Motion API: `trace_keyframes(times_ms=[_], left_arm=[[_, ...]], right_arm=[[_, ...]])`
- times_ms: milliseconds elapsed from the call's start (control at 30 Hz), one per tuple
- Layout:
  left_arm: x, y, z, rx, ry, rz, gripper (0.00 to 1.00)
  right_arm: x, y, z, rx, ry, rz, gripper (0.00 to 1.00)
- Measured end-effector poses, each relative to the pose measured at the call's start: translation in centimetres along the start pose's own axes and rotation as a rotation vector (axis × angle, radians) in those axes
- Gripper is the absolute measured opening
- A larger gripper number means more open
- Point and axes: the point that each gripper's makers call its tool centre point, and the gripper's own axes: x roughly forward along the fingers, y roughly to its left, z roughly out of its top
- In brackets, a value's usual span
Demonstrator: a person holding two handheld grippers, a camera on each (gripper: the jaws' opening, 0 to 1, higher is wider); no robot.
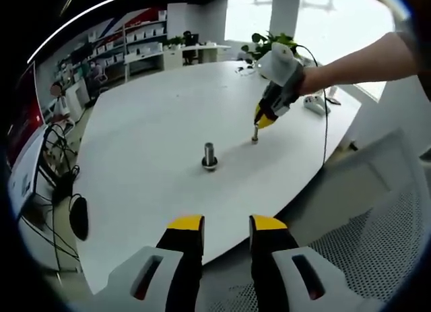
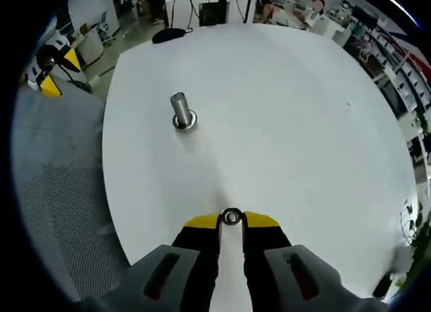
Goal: Place the washer onto the threaded stud by aligning its center hole with the stud, sliding it down to the base, and recovering from edge contact or off-axis alignment until the washer reaches the visible bottom stop.
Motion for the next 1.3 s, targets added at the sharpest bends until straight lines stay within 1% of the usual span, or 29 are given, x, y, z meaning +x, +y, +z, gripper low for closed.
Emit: trace_keyframes(times_ms=[167, 267, 367, 600, 700, 900, 1033, 1133, 1300], left_arm=[[0.0, 0.0, 0.0, 0.001, 0.002, -0.001, 0.24], [0.0, 0.0, 0.0, 0.000, -0.001, -0.001, 0.24], [0.0, 0.0, 0.0, 0.001, 0.003, -0.002, 0.24], [0.0, 0.0, -0.1, -0.002, 0.003, 0.002, 0.24], [0.0, 0.1, 0.0, -0.005, 0.000, 0.005, 0.24], [0.0, 0.0, -0.1, -0.006, 0.006, 0.005, 0.24], [0.0, 0.1, -0.3, -0.008, 0.015, 0.007, 0.24], [0.1, 0.1, -0.4, -0.009, 0.022, 0.008, 0.24], [0.2, 0.1, -0.5, -0.009, 0.030, 0.006, 0.24]], right_arm=[[0.0, 0.0, -0.3, -0.015, 0.022, 0.007, 0.14], [0.2, 0.1, -0.4, -0.009, 0.046, 0.020, 0.14], [0.5, 0.2, -0.6, -0.022, 0.062, 0.018, 0.14], [1.7, 0.0, -0.8, -0.026, 0.093, 0.017, 0.14], [2.4, 0.0, -1.1, -0.011, 0.105, 0.018, 0.14], [3.5, 0.2, -1.7, 0.020, 0.116, 0.021, 0.14], [4.3, 0.5, -2.2, 0.025, 0.129, 0.027, 0.14], [4.2, 0.2, -1.6, 0.036, 0.113, 0.019, 0.15], [4.2, 0.2, -1.5, 0.047, 0.113, 0.030, 0.15]])
